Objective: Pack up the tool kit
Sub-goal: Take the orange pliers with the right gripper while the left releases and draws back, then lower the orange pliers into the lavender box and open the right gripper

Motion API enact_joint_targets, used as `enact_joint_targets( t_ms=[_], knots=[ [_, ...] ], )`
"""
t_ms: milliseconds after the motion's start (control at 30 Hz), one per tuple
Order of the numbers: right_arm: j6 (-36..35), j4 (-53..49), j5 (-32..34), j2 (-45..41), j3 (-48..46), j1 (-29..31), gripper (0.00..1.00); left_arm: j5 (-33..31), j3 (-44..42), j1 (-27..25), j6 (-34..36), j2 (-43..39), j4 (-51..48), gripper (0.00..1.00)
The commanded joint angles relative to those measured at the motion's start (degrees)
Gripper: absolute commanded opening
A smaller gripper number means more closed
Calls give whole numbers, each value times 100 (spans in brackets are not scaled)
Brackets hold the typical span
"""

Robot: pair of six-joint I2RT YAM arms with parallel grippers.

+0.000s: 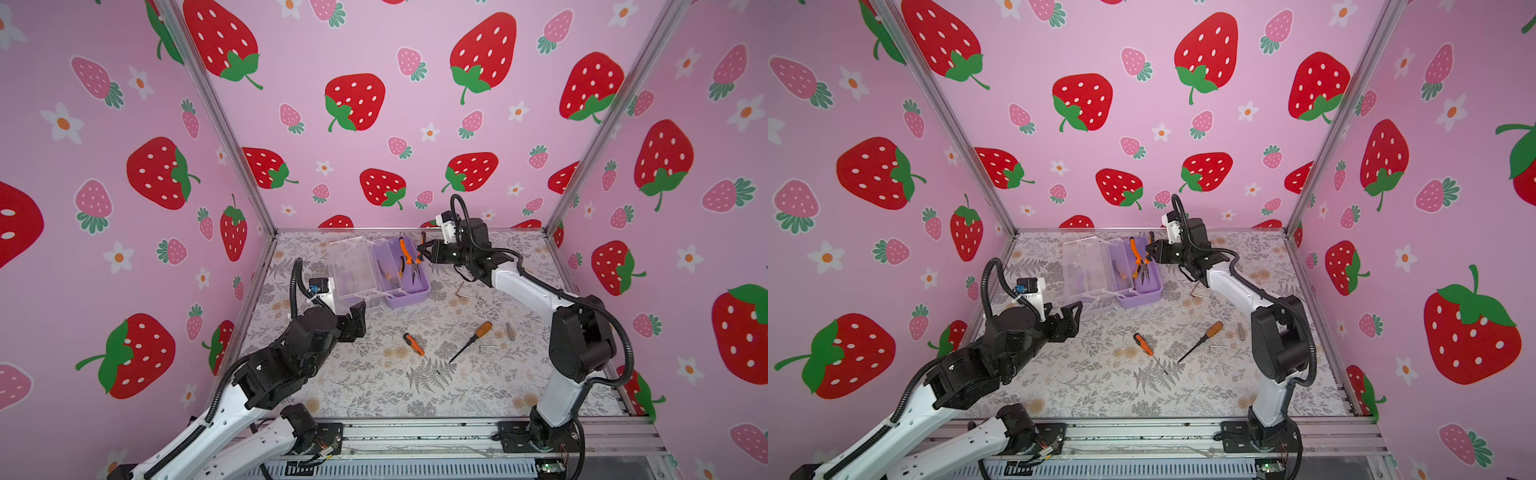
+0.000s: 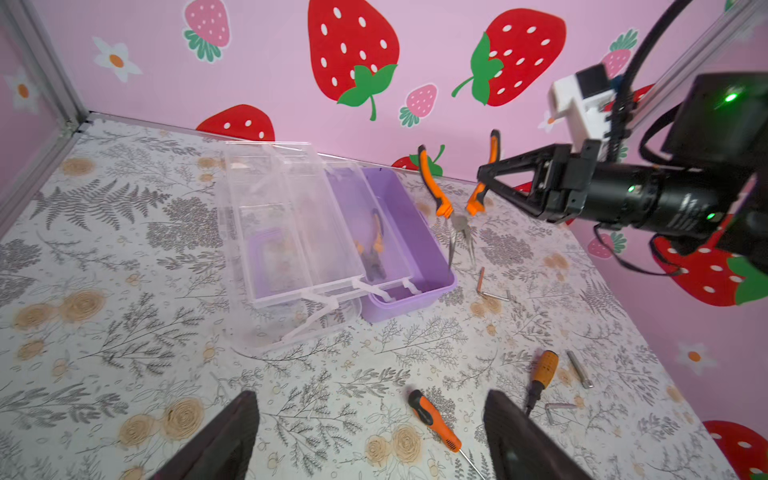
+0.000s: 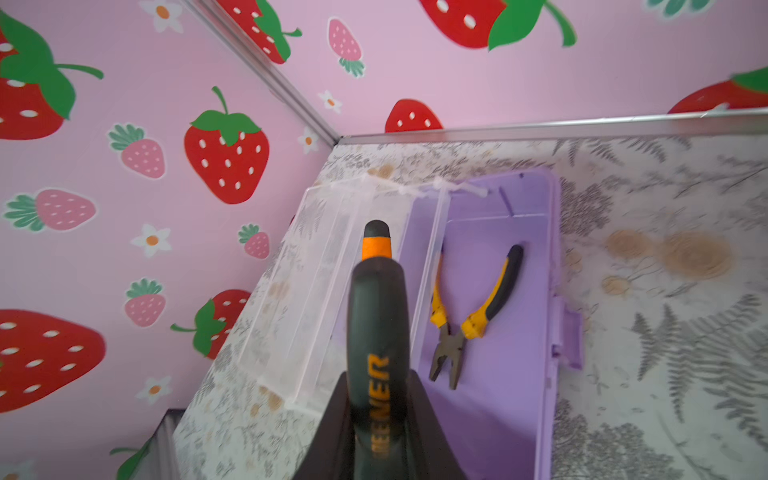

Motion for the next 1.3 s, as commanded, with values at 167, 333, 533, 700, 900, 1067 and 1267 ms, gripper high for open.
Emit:
enact_joint_targets(
  t_ms=[167, 333, 533, 700, 900, 1067, 1267],
  knots=[
    [-900, -1430, 1799, 1019, 1411, 286, 2, -202, -122, 185, -106, -50, -466, 88],
    [-1102, -1899, 2623, 1704, 2139, 605, 0, -16, -168, 324, -108, 92, -431, 88],
    [-1088, -2450, 3345, 2604, 3111, 797, 0, 120, -253, 401, -136, 201, -376, 88],
    [-1059, -2762, 4046, 3053, 3681, 915, 0, 181, -328, 496, -157, 179, -385, 88],
    [-1310, -2991, 5061, 3306, 4078, 1111, 0, 280, -352, 603, -153, 229, -356, 89],
    [-1417, -3032, 4840, 3538, 4260, 1137, 0, 404, -358, 667, -154, 319, -306, 89],
    [-1606, -3436, 4318, 4256, 5177, 1287, 0, 445, -353, 722, -216, 320, -336, 89]
  ],
)
